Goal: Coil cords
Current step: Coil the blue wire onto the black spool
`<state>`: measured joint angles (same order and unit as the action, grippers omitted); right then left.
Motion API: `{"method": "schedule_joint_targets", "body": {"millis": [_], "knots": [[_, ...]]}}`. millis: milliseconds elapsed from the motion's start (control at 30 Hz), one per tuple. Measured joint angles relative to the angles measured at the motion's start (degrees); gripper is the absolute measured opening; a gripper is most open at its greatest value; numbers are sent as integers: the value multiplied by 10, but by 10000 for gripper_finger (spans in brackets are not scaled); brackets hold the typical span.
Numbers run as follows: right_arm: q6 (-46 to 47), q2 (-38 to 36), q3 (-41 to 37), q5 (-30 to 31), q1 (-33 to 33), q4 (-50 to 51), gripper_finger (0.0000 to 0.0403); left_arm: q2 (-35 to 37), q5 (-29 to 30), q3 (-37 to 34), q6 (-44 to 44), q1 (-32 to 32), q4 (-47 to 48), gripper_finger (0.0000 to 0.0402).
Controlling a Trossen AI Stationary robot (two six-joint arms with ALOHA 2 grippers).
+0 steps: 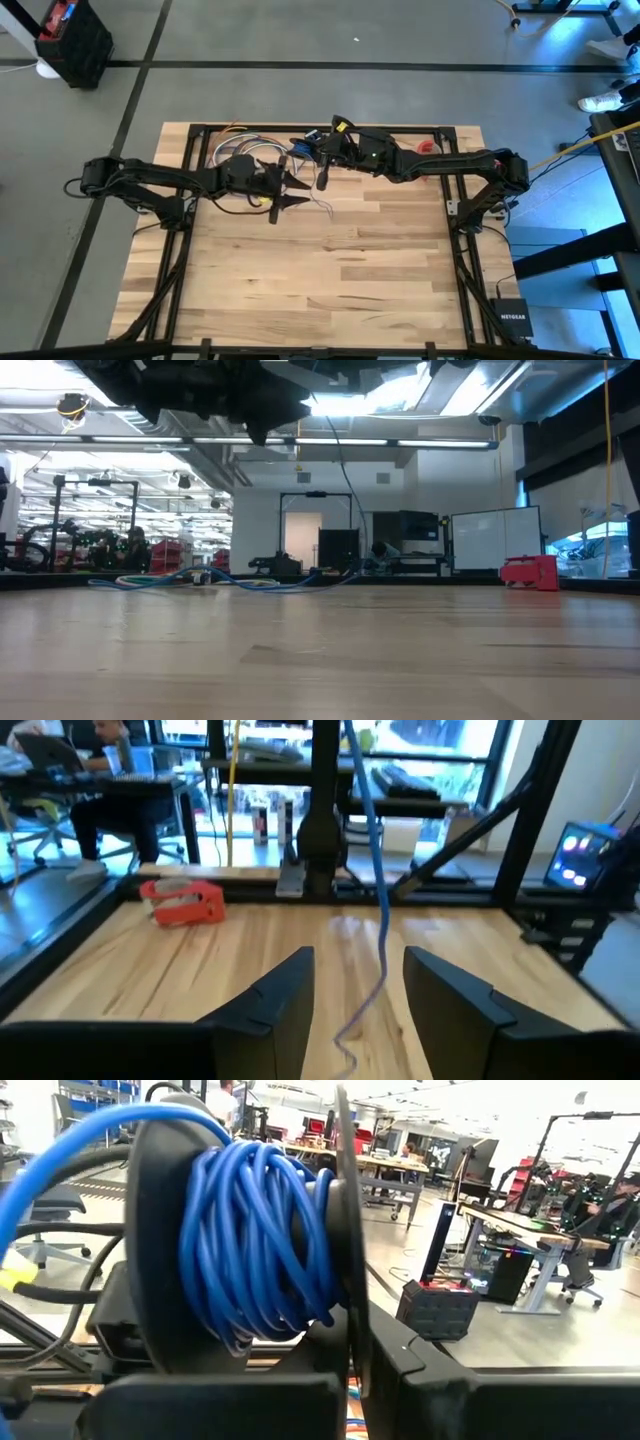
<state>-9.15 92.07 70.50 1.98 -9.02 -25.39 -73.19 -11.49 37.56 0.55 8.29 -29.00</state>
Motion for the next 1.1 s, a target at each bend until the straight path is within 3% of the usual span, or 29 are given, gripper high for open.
{"method": "schedule_joint_targets", "body": {"millis": [400,500,700,1100], "knots": [[0,0,0,0,0,-7,12,0,0,0,10,-2,-47,134],[0,0,0,0,0,-11,12,0,0,0,-3,-5,-48,106],[0,0,0,0,0,-17,12,-1,10,0,-29,-5,-47,10],[14,0,0,-16,0,-20,12,-1,81,0,-59,17,-39,3]]}}
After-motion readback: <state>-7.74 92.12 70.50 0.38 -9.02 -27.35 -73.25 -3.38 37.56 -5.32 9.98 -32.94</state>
